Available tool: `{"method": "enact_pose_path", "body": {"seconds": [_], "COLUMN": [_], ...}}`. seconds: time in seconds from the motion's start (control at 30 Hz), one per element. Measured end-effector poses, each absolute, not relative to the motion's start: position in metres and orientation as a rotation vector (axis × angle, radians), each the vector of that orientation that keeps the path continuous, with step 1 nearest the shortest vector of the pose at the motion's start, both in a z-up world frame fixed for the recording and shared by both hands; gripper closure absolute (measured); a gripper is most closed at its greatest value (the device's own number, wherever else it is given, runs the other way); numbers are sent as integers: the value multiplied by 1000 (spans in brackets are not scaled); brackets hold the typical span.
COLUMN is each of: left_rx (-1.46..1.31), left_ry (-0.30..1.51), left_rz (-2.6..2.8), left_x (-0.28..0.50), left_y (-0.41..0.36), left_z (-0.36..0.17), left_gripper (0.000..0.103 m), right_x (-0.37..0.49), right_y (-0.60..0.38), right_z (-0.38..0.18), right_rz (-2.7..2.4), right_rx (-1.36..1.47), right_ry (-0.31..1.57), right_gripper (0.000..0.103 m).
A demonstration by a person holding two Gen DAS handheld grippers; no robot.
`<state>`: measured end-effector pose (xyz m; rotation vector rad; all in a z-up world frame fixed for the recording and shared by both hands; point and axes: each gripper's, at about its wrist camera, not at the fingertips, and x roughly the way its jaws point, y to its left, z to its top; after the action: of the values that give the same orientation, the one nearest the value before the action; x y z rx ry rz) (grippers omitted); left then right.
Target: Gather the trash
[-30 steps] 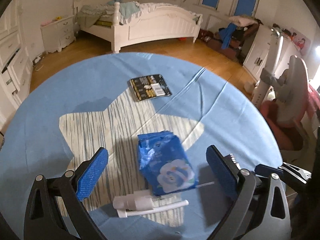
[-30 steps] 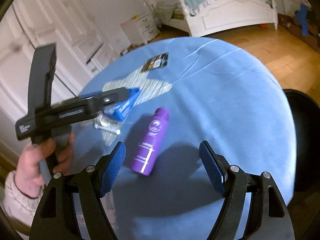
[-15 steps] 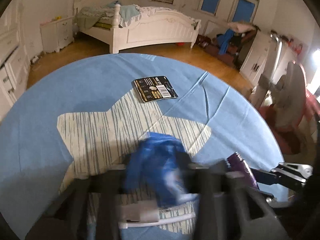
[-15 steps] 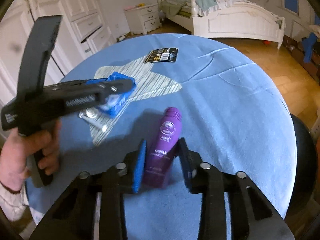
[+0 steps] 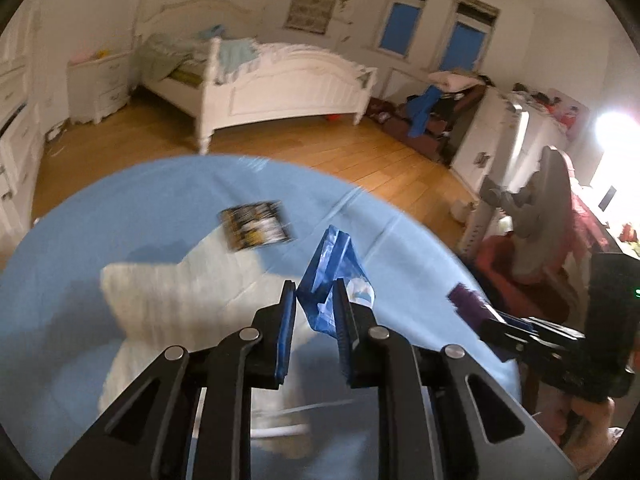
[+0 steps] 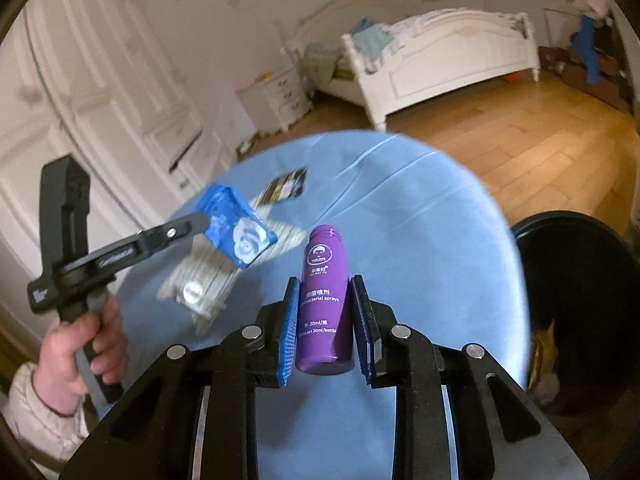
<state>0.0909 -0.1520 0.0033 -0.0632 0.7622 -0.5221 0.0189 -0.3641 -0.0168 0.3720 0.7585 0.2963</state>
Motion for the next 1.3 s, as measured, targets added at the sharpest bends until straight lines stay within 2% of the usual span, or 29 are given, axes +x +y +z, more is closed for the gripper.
{"method": "enact_pose_path", "body": {"seconds": [0.27,0.7,0.87,0.93,0.97,1.0,1.07,1.3], "left_rx": [-40,4,49,48,36,34,47,197], "left_ry": [720,760,773,797,820,835,821,859], "left_rz": [-650,-828,-817,-755,-697,-646,-518,-515], "left_x": [83,78,79,87,94,99,103,104], "left_y": [-217,-321,-335,-325,-317,-309,-296,-308], "left_z": [27,15,8,3,-3,-7,-14,-40], "left_gripper": [84,89,88,85,75,45,8,10], "right_x": [-3,-19,-24,-25,-26,-26,-23,-14], "right_y": [-435,-522,-539,-543,-545,-545,-547,-537], "right_z": [-7,-27,-38,-41,-44,-46,-53,-70], "right_rz": [184,38,22,22,24,25,31,60], "right_rx": [455,551,573,578,582,584,595,615], "right_ry": [664,625,632,639,645,648,656,690], "right_gripper": [77,77,77,77,77,77,77,77]}}
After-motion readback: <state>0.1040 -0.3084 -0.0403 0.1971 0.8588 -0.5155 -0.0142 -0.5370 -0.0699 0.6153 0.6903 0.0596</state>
